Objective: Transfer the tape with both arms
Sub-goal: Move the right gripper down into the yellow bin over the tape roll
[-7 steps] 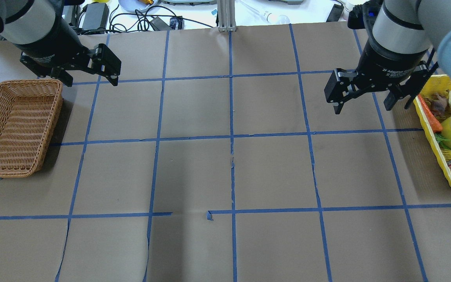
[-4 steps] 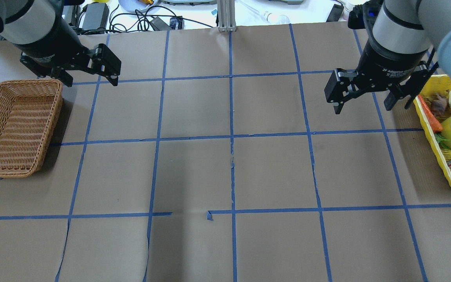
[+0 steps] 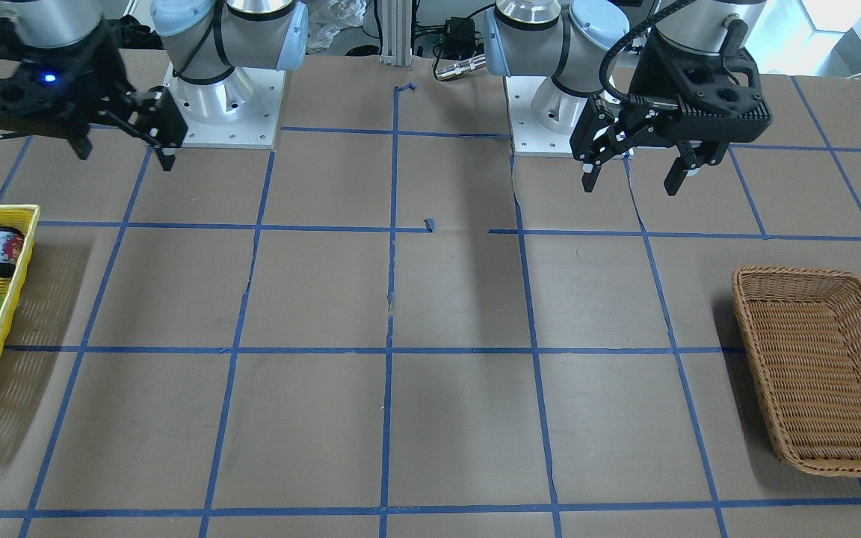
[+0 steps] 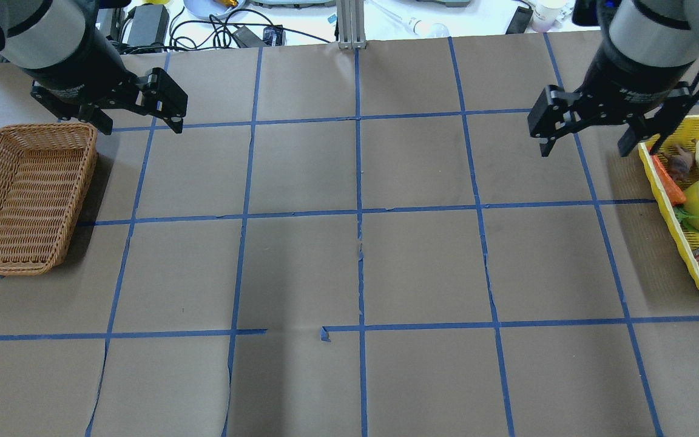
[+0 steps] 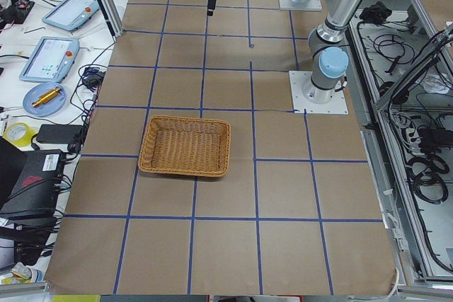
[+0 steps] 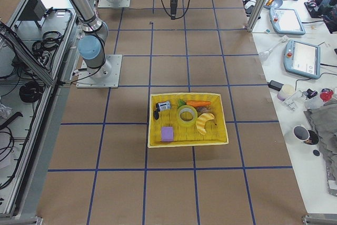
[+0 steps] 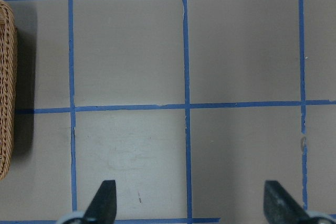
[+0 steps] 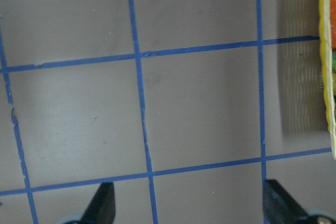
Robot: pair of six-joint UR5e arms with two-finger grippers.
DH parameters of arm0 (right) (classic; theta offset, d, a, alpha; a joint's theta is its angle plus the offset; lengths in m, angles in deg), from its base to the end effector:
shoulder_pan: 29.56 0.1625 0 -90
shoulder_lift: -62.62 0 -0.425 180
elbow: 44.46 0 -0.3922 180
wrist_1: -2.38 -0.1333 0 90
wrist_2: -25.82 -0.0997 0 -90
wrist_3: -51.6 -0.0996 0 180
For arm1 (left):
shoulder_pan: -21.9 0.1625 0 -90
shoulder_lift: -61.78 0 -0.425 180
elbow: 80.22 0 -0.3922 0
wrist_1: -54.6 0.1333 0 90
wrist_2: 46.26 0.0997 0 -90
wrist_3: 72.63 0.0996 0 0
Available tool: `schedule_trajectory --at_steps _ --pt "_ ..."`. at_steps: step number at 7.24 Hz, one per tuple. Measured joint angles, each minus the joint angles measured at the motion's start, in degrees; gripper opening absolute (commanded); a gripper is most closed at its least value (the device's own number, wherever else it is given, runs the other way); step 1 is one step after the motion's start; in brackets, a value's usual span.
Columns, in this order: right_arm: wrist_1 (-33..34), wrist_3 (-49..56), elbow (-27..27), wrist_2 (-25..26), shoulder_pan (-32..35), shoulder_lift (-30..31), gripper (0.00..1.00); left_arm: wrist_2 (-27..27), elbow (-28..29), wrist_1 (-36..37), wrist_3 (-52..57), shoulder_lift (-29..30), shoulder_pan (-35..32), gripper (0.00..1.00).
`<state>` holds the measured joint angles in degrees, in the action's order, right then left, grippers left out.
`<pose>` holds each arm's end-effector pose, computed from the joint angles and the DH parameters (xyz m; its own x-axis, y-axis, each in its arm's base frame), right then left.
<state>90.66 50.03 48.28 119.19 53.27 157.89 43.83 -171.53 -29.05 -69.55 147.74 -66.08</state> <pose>0.0698 -0.4662 0.5050 -0.9866 0.1526 0.0584 0.1519 0.9883 -0.0157 -0.1163 -0.4804 0.5225 -0.9998 0.0176 -0.0100 0.0189 0.9873 -0.1575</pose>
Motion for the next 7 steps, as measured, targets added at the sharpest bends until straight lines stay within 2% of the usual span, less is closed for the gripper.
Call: schedule_trajectory --at_steps 2,4,5,7 --pt "3.3 1.2 0.0 -0.3 -13.0 -2.8 1.0 0.0 0.0 0.0 0.0 0.0 0.0 1.0" --pt "11.9 11.8 0.0 -1.1 -23.4 -11.2 1.0 0.0 0.0 0.0 0.0 0.0 0.0 1.0" --pt "14.5 15.9 0.1 -1.4 -27.1 -14.8 1.0 0.0 0.0 0.0 0.0 0.0 0.0 1.0" --pt "19.4 17.0 0.2 -1.5 -30.6 -21.6 1.0 0.0 0.0 0.0 0.0 0.0 0.0 1.0"
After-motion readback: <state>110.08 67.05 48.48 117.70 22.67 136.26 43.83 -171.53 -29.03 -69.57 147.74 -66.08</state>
